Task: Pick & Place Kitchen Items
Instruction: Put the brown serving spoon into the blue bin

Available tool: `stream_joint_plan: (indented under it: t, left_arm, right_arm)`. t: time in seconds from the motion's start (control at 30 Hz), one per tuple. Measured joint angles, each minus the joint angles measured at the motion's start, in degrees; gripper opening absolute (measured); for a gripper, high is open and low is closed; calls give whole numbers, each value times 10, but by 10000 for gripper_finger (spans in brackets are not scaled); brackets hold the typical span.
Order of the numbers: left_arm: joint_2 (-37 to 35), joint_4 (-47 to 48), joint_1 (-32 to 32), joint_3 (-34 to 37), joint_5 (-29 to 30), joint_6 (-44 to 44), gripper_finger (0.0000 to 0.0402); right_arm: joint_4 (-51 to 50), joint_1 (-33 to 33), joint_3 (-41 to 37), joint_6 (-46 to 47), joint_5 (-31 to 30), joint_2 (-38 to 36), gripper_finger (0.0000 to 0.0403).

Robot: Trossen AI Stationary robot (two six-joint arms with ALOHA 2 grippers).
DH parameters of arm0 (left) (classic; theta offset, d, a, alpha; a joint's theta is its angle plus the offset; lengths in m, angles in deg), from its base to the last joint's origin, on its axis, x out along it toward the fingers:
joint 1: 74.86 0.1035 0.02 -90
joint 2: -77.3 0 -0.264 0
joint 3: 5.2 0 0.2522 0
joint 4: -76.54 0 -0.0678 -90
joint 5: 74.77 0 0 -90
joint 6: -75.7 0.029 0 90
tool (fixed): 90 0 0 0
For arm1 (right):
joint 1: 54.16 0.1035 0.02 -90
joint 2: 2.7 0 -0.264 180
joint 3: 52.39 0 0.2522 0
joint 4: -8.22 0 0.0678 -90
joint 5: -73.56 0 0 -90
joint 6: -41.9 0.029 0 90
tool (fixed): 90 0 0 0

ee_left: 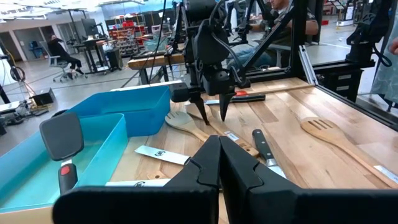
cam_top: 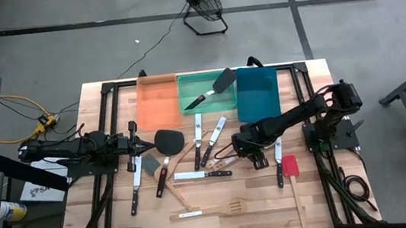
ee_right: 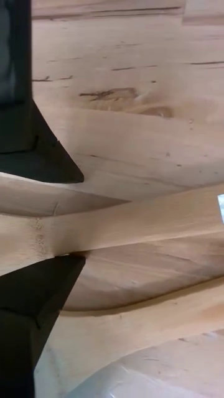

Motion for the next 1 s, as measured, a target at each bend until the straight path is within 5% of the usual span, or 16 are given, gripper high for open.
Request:
stream_joint_plan:
  t: [0.5,1.0]
  left_arm:
    - [0,0,0,0,0,0,0]
    - [0,0,0,0,0,0,0]
  right_arm:
    - [-6,0,-1,4,-7,1,72]
    - [-15,14,-6,64,7,-63,70]
